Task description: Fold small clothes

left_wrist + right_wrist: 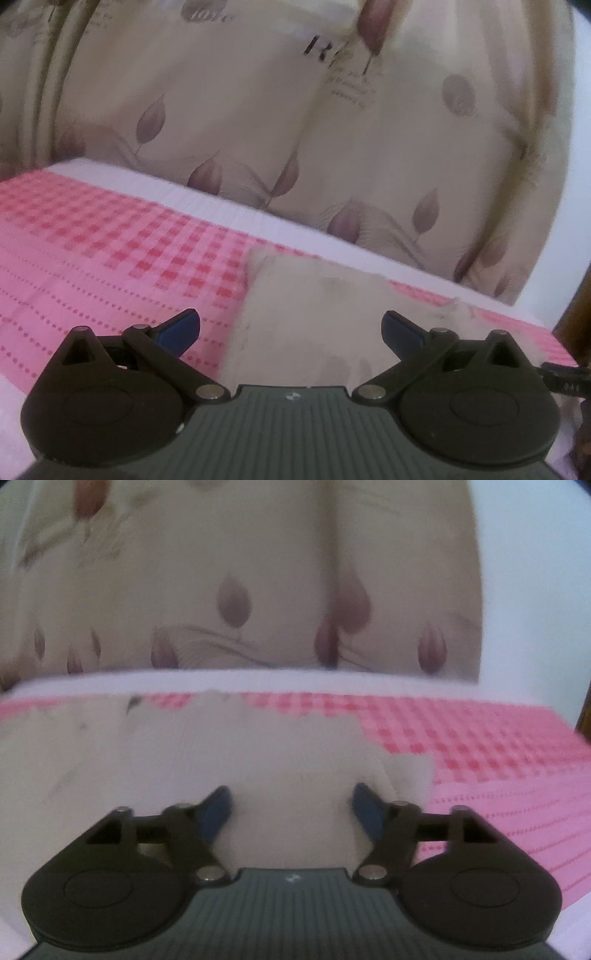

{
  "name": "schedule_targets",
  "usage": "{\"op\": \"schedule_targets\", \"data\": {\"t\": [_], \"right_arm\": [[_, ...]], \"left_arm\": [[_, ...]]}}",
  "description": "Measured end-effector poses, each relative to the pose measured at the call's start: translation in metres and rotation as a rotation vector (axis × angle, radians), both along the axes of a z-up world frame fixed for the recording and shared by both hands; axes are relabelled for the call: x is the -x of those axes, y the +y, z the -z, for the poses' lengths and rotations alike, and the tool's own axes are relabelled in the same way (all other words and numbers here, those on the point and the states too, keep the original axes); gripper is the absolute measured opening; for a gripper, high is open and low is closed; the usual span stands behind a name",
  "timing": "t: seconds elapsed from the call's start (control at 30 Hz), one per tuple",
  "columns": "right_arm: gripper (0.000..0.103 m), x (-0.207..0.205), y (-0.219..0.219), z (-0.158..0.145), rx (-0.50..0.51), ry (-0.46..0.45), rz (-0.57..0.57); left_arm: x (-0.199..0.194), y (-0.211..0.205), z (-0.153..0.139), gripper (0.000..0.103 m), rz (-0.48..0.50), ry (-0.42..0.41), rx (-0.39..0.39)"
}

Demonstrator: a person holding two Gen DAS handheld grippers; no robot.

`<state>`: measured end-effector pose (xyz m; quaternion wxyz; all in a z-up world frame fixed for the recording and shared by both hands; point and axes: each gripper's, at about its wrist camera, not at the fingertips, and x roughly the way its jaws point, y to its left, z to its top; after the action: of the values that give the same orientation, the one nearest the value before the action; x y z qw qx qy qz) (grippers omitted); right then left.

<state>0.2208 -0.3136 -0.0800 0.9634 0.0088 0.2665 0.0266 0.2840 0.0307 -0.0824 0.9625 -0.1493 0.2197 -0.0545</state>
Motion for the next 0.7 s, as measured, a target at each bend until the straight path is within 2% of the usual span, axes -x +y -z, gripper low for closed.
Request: {"op": "schedule_targets", "data": {"t": [0.23, 0.47, 0.7], "right_arm": [[0.086, -0.0036, 0.0008, 0.0011, -0.012, 0.012, 0.006], [0.094, -0.0042, 0.004, 0.0011, 0.012, 0.008, 0.01], [0.097, -0.0043, 0.0037, 0.0009, 0.011, 0.008, -0.005]], "left_arm": [[-0.0012, -0.0023, 0.0004, 0.103, -0.027, 0.012, -0.034], [-0.0003, 0.0005, 0.0007, 0.103, -0.037, 0.015, -0.023], [-0.001, 0.0003, 0.0008, 0.103, -0.039, 0.02, -0.024]]}}
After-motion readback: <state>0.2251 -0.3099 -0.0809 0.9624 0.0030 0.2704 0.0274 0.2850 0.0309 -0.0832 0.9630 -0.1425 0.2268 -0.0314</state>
